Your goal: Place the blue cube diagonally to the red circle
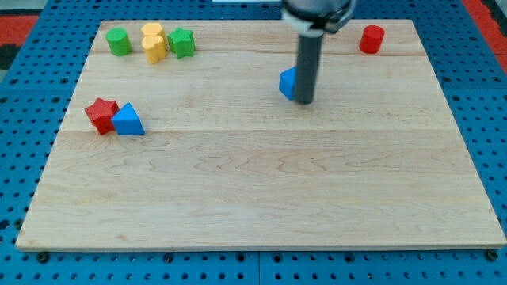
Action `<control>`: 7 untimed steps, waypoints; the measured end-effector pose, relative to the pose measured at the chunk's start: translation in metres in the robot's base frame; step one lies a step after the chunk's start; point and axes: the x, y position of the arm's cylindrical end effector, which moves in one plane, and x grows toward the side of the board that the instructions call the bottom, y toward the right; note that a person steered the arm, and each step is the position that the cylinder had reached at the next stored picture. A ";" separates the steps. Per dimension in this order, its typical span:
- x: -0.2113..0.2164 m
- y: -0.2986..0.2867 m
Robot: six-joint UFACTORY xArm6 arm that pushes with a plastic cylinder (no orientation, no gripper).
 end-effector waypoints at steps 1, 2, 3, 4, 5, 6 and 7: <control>-0.022 0.033; 0.055 0.025; 0.017 -0.057; -0.027 -0.021; -0.046 0.014; -0.013 -0.006; -0.043 -0.041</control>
